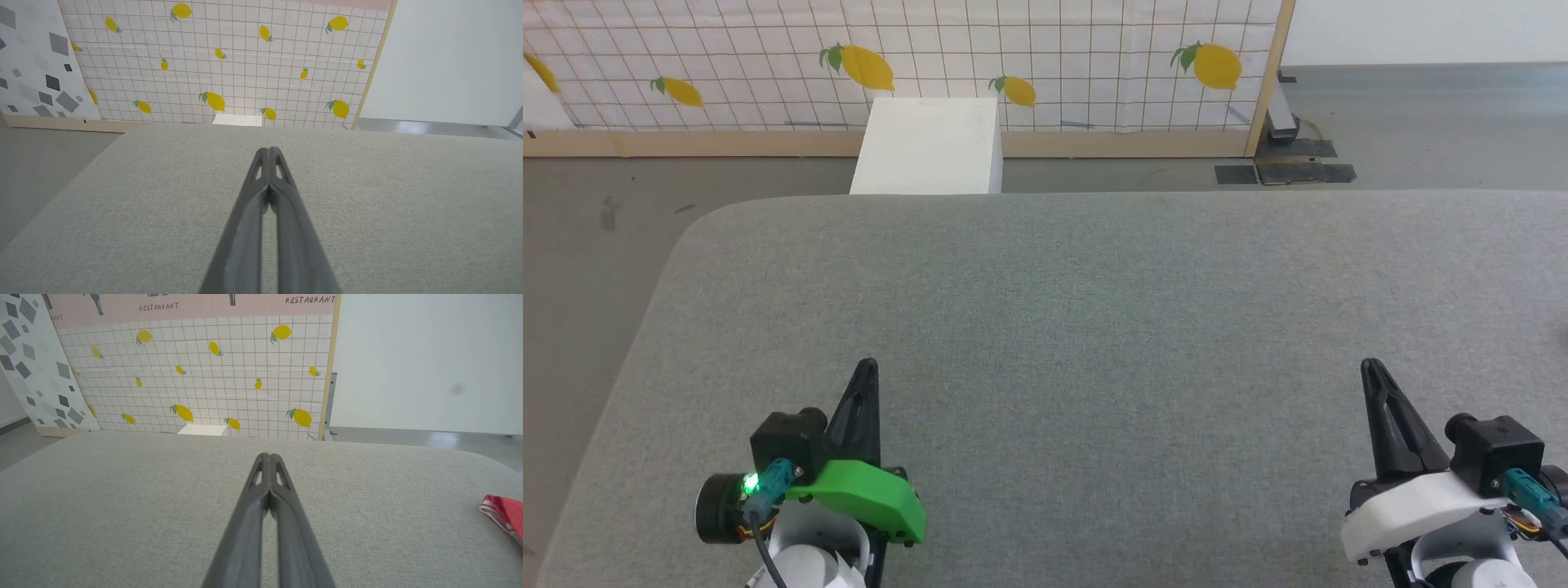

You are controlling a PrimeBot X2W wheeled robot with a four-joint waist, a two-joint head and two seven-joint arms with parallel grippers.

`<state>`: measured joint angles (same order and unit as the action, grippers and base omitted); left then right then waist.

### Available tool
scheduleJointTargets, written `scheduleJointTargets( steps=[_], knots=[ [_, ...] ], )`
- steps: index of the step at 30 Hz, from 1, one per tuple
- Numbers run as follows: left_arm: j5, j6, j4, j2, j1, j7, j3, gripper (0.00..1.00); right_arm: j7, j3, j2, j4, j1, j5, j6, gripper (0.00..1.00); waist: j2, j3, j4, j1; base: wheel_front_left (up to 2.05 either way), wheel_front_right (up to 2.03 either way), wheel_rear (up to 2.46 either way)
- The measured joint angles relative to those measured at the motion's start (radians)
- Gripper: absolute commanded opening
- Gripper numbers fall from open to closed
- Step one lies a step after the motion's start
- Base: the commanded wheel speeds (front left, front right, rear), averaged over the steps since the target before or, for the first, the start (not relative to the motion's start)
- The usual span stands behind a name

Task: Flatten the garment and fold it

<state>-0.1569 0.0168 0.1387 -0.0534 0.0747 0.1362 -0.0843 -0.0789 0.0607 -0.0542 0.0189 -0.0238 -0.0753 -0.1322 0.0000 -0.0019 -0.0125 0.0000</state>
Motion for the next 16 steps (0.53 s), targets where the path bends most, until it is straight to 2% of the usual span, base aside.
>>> scheduleJointTargets(
  steps=[16],
  knots=[
    [0.026,-0.001,-0.032,0.000,-0.014,-0.030,0.017,0.00,0.018,-0.014,0.000,-0.003,0.002,0.015,0.000,0.00,0.0000,0.000,0.003,0.0000,0.00,0.00,0.00]
  ],
)
